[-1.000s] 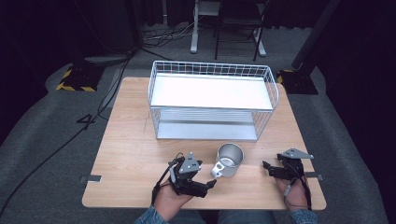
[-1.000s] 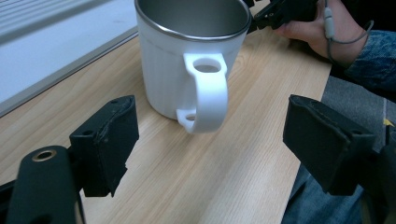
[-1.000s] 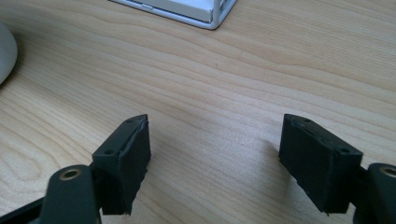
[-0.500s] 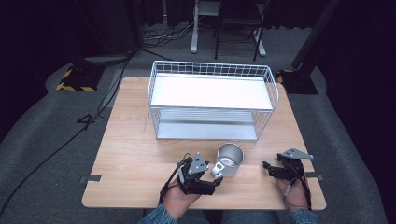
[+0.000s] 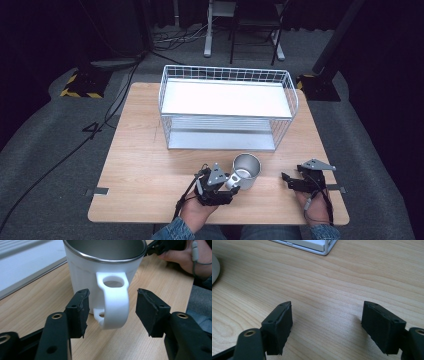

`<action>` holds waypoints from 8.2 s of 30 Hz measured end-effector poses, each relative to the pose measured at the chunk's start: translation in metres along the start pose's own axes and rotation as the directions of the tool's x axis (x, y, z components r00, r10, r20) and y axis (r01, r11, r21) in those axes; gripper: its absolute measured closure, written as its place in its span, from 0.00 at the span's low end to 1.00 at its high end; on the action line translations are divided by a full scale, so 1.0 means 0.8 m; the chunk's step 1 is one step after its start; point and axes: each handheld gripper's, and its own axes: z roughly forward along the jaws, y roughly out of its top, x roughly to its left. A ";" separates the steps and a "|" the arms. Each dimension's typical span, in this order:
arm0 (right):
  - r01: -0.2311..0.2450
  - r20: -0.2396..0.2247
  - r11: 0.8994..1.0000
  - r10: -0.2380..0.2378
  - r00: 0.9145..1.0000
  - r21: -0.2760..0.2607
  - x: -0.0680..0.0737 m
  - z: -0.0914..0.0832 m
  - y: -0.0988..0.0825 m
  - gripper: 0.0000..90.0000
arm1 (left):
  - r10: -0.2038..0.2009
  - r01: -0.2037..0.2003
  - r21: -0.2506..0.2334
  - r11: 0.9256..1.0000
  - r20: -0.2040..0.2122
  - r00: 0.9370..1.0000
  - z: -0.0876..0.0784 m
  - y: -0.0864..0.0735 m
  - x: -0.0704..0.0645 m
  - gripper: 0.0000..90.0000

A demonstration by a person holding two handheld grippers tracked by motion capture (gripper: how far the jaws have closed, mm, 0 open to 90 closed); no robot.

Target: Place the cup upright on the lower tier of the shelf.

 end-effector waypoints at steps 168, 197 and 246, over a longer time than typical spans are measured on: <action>-0.014 0.014 1.000 0.014 1.000 0.003 0.000 0.000 -0.001 0.27 | -0.199 0.145 -0.217 0.965 -0.253 0.947 -0.004 0.034 0.179 0.45; -0.010 0.006 1.000 0.010 1.000 0.003 0.000 -0.001 0.000 0.27 | -0.152 0.083 -0.247 0.965 -0.274 0.950 -0.105 0.023 0.121 0.37; 0.001 -0.005 1.000 -0.001 1.000 0.004 0.001 0.000 0.000 0.27 | -0.260 0.274 -0.017 0.962 -0.382 0.887 -0.197 -0.131 0.161 0.21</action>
